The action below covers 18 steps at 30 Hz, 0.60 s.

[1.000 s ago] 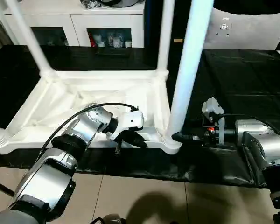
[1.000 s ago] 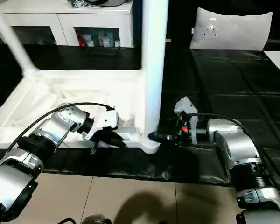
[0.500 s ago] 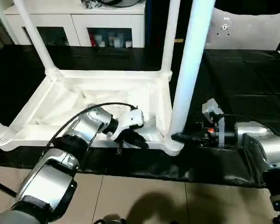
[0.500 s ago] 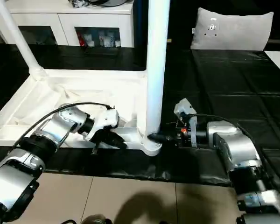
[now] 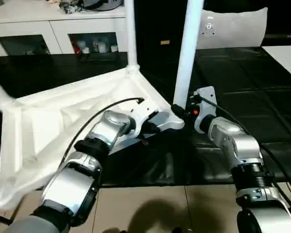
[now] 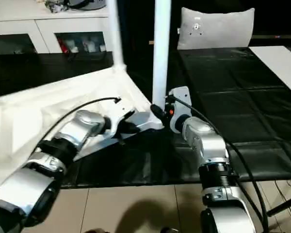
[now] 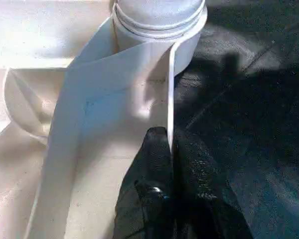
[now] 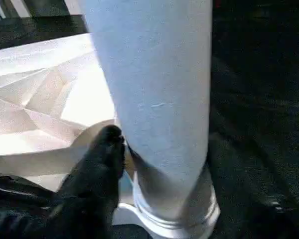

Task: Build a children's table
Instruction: Rotate leg to tighten

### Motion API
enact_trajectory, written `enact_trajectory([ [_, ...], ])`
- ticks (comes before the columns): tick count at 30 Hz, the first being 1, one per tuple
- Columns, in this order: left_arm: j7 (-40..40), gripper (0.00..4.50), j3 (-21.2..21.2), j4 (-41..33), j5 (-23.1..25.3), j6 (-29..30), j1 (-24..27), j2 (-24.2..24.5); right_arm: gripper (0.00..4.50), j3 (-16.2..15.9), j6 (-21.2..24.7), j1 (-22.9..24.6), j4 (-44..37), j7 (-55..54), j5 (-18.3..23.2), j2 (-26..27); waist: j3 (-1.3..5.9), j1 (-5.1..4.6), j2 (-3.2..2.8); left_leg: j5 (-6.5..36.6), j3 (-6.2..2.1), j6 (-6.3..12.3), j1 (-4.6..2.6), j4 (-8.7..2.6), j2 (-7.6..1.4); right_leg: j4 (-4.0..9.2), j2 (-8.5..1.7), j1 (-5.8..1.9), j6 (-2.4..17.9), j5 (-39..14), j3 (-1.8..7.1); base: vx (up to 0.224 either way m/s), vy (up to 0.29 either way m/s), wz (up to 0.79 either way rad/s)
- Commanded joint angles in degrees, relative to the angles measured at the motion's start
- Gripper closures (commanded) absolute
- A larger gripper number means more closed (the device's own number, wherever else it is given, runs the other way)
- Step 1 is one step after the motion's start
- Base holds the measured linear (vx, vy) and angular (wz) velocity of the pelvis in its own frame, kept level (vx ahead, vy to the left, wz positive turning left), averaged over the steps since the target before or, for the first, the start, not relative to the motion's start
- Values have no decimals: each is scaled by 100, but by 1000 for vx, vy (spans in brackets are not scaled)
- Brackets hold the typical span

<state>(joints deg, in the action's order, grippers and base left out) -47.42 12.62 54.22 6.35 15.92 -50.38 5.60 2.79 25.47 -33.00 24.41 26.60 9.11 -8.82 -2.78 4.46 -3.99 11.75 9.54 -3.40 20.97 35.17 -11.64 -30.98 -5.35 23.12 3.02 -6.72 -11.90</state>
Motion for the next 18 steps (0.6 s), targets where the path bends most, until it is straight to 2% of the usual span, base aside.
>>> enact_trajectory([
  [1, 86, 450, 18, -112, -83, -111, -130, -104, 158, -201, 13, 57, -72, 329, 139, 151, 509, 24, 74, 591, -83, 561, -28, -349, -154, 401, -418, -411, 4, -2066, 328, 0, 0, 0],
  [4, -152, 450, 161, -173, 45, -318, -51, 52, 130, -205, -93, 198, -107, 828, 230, -193, 501, 55, 80, 635, -67, 585, -34, -351, -148, 399, -424, -417, 51, -2096, 339, 0, 0, 0],
  [6, -558, 450, 293, -222, 122, -704, 25, 234, 119, -271, -301, 338, -98, 1466, 285, -597, 501, 99, 91, 658, -61, 615, -43, -353, -142, 412, -420, -428, 14, -2144, 332, 0, 0, 0],
  [8, -775, 450, 391, -266, 180, -840, 59, 348, 91, -246, -347, 370, -89, 1685, 312, -773, 512, 124, 89, 591, -62, 665, -18, -346, -160, 369, -416, -429, 14, -2014, 350, 0, 0, 0],
  [9, -871, 450, 417, -288, 183, -882, 73, 387, 91, -250, -365, 379, -99, 1766, 312, -839, 516, 129, 96, 570, -65, 660, -17, -345, -161, 361, -416, -427, 28, -1990, 351, 0, 0, 0],
  [10, -967, 450, 444, -311, 185, -925, 86, 426, 85, -255, -382, 389, -109, 1848, 312, -905, 504, 126, 58, 618, -65, 641, -20, -344, -162, 378, -408, -423, 61, -2022, 338, 0, 0, 0],
  [11, -1125, 450, 485, -337, 193, -966, 103, 498, 75, -289, -466, 425, -154, 2061, 301, -1056, 504, 124, 67, 636, -58, 633, -20, -342, -156, 383, -407, -426, 66, -2040, 336, 0, 0, 0],
  [12, -1487, 450, 579, -401, 187, -1207, 151, 665, 75, -393, -589, 558, -361, 2696, 339, -1429, 505, 138, 72, 644, -55, 610, -23, -342, -153, 377, -412, -428, 73, -2075, 340, 0, 0, 0],
  [13, -1522, 450, 589, -408, 186, -1223, 155, 681, 75, -403, -593, 573, -387, 2763, 350, -1466, 500, 157, 76, 681, -54, 631, -20, -341, -142, 386, -401, -439, 52, -2111, 323, 0, 0, 0],
  [14, -1758, 450, 659, -446, 176, -1441, 192, 788, 75, -456, -599, 654, -539, 3166, 431, -1676, 503, 196, 78, 659, -51, 664, -24, -340, -173, 364, -405, -426, 30, -2089, 351, 0, 0, 0],
  [18, -2312, 450, 772, -481, 135, -1776, 254, 984, 75, -606, -665, 752, -700, 4004, 604, -2094, 504, 273, 75, 709, -46, 659, -47, -344, -191, 363, -402, -402, 53, -2136, 353, 0, 0, 0],
])
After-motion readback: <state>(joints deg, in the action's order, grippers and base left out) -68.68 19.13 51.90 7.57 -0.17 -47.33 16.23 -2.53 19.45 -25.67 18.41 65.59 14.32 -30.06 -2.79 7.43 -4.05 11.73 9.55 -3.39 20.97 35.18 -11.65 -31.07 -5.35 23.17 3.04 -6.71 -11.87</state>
